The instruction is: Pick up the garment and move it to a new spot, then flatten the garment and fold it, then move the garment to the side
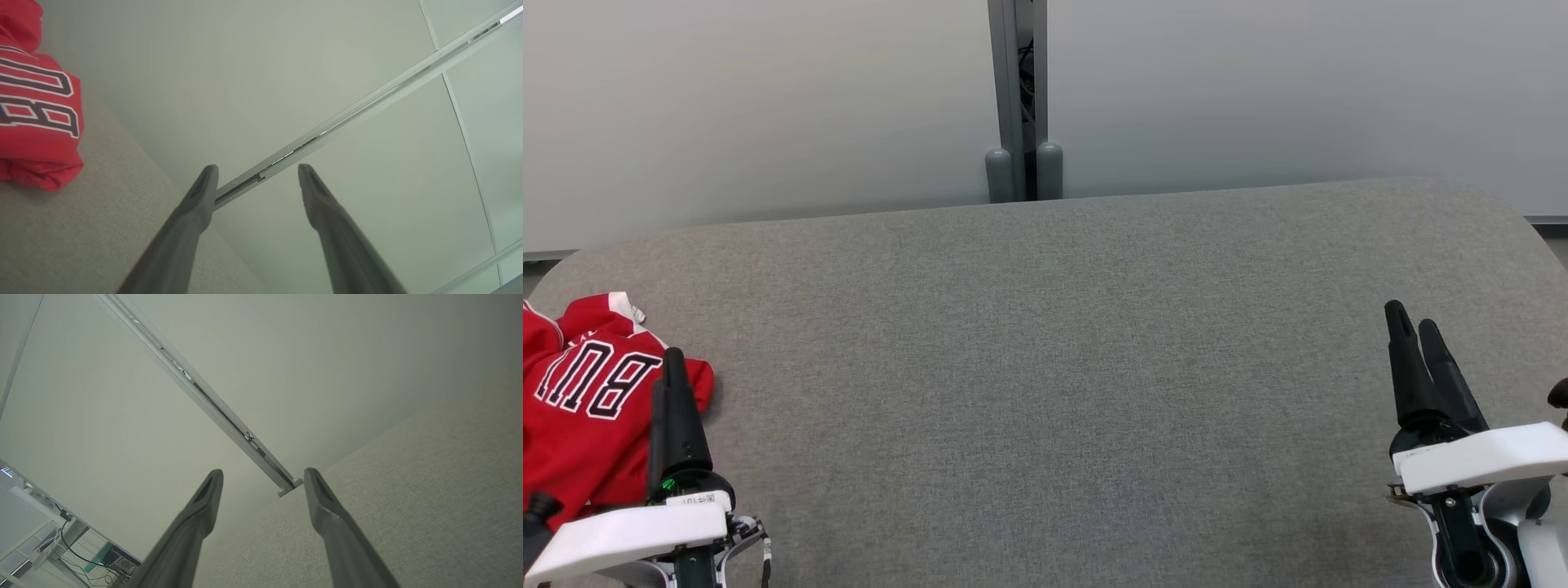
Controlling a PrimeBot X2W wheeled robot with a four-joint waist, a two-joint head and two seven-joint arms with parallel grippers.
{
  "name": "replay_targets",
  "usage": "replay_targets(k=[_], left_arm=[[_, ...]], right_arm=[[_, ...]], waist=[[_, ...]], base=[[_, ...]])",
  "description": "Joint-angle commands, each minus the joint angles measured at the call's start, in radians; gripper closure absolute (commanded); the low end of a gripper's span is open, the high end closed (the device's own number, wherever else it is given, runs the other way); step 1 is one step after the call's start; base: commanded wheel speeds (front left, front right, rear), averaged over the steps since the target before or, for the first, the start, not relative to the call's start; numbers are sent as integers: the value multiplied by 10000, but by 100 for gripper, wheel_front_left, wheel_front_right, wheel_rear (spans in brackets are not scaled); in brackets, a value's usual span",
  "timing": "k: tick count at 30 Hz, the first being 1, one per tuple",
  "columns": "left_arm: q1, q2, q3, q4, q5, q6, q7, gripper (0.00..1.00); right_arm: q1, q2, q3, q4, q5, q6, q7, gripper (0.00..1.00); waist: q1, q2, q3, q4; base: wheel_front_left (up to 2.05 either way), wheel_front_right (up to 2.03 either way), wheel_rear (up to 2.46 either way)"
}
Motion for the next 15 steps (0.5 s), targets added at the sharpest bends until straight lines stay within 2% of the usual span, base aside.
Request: replay_targets(k=[1, 6, 15], left_arm=[[-253, 41, 43, -214, 254, 47, -35, 0], [-17, 48, -411, -496, 1282, 400, -119, 0], [172, 48, -1333, -1246, 3866, 961, -246, 0]], right_arm=[[-277, -120, 67, -211, -283, 34, -117, 0], [-294, -120, 299, -259, -1184, 36, -350, 0], [-237, -125, 655, -359, -2808, 38, -735, 0]], waist=[[0, 0, -2, 5], [0, 0, -12, 30], [0, 0, 42, 29]], base=[[0, 0, 0], [0, 0, 0], [0, 0, 0]])
